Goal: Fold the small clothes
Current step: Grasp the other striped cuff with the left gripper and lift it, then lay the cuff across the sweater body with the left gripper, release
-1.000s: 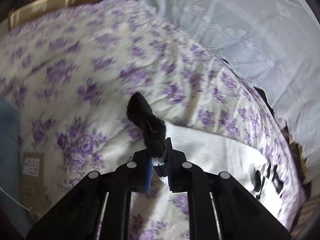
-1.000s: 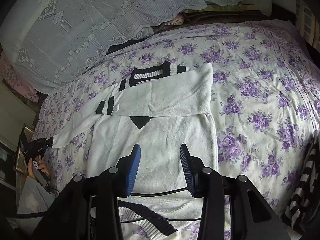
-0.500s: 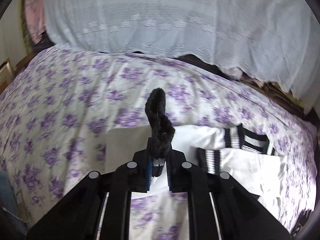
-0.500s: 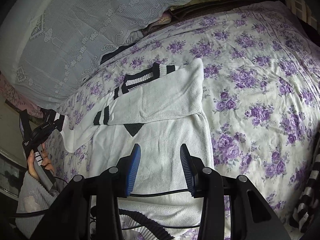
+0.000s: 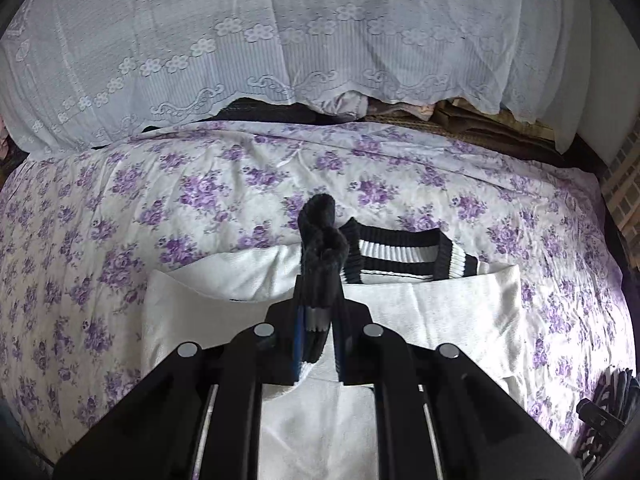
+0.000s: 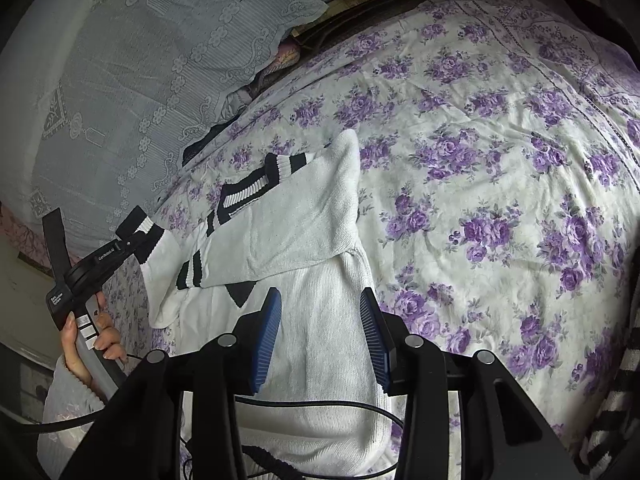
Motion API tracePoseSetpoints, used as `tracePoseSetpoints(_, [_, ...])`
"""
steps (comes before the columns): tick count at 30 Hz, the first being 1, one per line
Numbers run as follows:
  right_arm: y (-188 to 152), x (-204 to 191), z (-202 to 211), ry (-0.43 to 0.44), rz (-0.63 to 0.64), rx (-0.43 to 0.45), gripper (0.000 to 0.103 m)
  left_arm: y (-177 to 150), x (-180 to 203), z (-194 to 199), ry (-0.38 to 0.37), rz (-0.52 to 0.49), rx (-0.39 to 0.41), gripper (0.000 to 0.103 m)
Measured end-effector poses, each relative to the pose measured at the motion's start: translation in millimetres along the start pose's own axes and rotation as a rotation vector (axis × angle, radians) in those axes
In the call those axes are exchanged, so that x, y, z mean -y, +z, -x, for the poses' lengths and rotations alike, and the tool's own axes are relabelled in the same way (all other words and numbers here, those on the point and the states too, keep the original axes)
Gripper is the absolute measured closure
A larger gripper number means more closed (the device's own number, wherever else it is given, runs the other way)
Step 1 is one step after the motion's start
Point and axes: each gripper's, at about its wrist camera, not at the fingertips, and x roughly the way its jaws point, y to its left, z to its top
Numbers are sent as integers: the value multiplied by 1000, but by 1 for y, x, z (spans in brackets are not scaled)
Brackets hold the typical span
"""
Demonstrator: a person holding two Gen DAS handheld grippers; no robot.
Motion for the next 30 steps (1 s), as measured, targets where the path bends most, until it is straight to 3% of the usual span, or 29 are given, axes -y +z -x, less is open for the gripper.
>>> tracePoseSetpoints(14, [10,33,-13,14,-90,-6,62,-2,105,-25,-116,-176,-29,92])
tracePoseSetpoints(20, [21,44,-24,12,-142,2,62,-26,151,-59,-187,-268,-104,90])
tracePoseSetpoints(21, [24,45,-26,13,-150,5,62,-32,156,-65,-199,-278,-126,83])
tracePoseSetpoints(24, [36,46,-33,29,-171,14,62,-48,162,-74,-226,-298,-171,48])
tracePoseSetpoints(28, [50,35,-51,87,-172,1,61,-55,138,-54,-240,-287,-130,36])
tracePoseSetpoints(30, [57,24,-66,108,-154,-16,61,-52,114,-44,-208,-261,-103,30])
